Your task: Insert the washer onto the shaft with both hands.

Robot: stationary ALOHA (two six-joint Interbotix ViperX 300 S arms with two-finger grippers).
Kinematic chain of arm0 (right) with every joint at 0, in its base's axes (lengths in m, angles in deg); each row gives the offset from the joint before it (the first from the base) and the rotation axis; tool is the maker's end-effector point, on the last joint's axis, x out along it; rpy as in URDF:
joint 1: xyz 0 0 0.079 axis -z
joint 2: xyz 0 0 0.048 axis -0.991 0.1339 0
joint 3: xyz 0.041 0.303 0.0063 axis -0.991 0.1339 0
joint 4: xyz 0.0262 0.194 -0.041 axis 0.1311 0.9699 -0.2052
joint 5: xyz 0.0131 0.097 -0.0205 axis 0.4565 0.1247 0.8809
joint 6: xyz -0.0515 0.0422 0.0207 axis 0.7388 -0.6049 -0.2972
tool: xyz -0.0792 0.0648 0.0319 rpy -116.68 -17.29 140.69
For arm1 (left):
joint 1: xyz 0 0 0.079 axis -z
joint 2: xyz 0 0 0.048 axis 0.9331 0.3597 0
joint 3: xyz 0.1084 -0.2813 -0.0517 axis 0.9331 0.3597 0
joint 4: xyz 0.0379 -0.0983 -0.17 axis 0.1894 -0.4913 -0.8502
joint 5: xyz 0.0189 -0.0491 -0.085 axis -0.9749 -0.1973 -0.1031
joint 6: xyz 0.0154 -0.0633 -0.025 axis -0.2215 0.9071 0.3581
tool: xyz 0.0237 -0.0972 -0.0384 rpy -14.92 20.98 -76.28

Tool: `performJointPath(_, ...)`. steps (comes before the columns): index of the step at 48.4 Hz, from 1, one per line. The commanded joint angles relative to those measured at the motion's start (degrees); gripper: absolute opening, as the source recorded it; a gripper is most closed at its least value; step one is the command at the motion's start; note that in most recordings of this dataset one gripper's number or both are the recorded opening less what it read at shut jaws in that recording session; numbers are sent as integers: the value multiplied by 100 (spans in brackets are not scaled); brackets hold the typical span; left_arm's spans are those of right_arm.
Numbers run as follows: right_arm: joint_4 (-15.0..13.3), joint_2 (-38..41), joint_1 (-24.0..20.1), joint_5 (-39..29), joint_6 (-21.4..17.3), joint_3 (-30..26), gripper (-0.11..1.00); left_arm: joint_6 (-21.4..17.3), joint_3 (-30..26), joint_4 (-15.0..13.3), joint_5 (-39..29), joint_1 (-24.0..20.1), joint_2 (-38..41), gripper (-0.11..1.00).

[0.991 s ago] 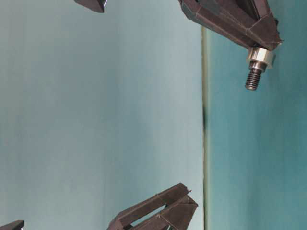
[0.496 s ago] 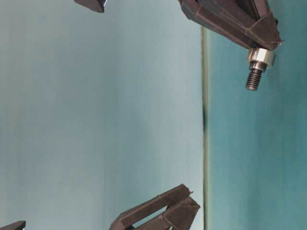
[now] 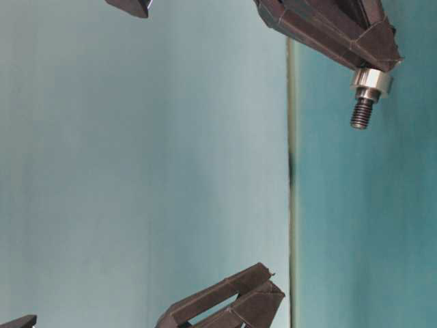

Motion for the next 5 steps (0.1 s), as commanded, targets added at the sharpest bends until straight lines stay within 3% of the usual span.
performJointPath(1, -9, -53, -18, 62, -62, -44, 0, -9, -62, 9, 26, 9, -79, 80)
performJointPath(5, -9, -53, -9, 70, -62, -44, 0, -9, -70, 9, 26, 9, -70, 80)
